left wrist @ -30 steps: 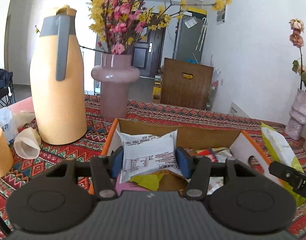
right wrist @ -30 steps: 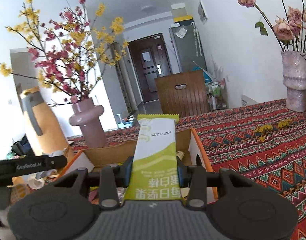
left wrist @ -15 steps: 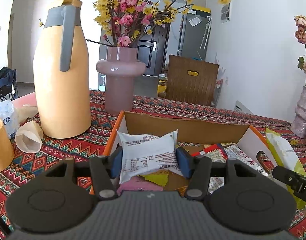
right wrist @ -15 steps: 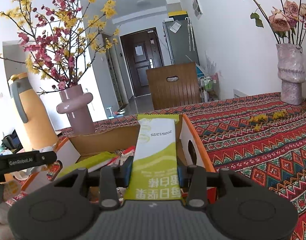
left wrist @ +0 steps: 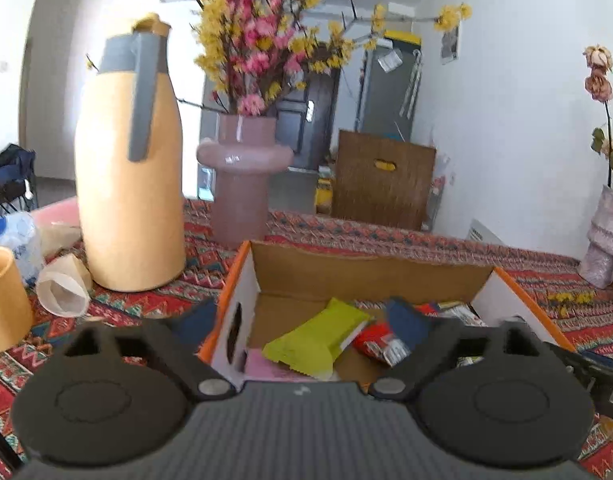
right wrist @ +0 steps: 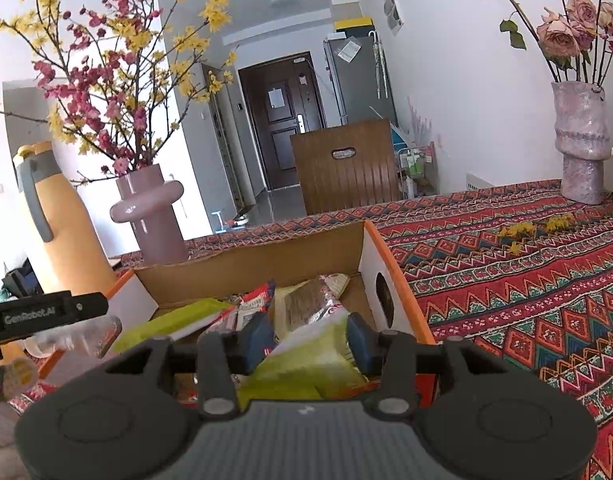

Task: Organize snacks
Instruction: 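Open both grippers to drop both packets into the box, then move both tools back to the snack pile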

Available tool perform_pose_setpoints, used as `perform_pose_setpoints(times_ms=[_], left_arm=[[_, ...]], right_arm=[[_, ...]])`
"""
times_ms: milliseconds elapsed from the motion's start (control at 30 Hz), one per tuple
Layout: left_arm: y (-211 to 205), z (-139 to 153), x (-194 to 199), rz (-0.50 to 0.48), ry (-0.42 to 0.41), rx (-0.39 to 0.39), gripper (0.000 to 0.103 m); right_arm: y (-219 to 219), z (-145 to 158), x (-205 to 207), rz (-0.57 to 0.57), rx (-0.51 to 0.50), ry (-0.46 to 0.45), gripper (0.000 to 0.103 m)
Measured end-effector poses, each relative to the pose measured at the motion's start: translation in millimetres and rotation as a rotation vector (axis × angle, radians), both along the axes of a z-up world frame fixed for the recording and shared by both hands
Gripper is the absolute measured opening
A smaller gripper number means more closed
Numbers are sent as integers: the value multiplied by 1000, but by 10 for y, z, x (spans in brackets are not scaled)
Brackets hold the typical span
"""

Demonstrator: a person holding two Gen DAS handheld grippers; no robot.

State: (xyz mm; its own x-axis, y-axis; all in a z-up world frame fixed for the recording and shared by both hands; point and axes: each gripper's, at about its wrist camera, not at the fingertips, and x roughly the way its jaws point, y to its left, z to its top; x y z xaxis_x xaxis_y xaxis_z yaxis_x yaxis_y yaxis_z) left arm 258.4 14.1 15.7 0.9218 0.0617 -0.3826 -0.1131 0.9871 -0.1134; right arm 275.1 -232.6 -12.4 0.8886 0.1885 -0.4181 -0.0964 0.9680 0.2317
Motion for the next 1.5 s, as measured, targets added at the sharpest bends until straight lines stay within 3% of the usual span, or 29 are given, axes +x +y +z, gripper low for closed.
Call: perform_pose_setpoints(times_ms=[67,167,533,700,967,1200,1500], left_arm=[[4,14,-38,9,-21,-1,103],[7,13,-35,9,-18,-7,103],[7,31,-69,4,-20,-16,103],[-26,171,-188,3,-40,-17,103],[-29,293,-518,-37,-42,-17,103],[45,165,-812,-45,-3,5,103],[243,-205,-1091,-31,76,27,103]], right_arm=[[-12,10,-33,-16,1,-23,92],[-32,23,-63,-26,11,-45,103],[-53,14,-58,-34,18,-41,103],[-58,56,-78,-27,20,-55,103],[-17,309,-433,10,11,-126,103],[-70,305,-783,15,1,-112,103],[-166,80,-1115,3,-3,-39,103]])
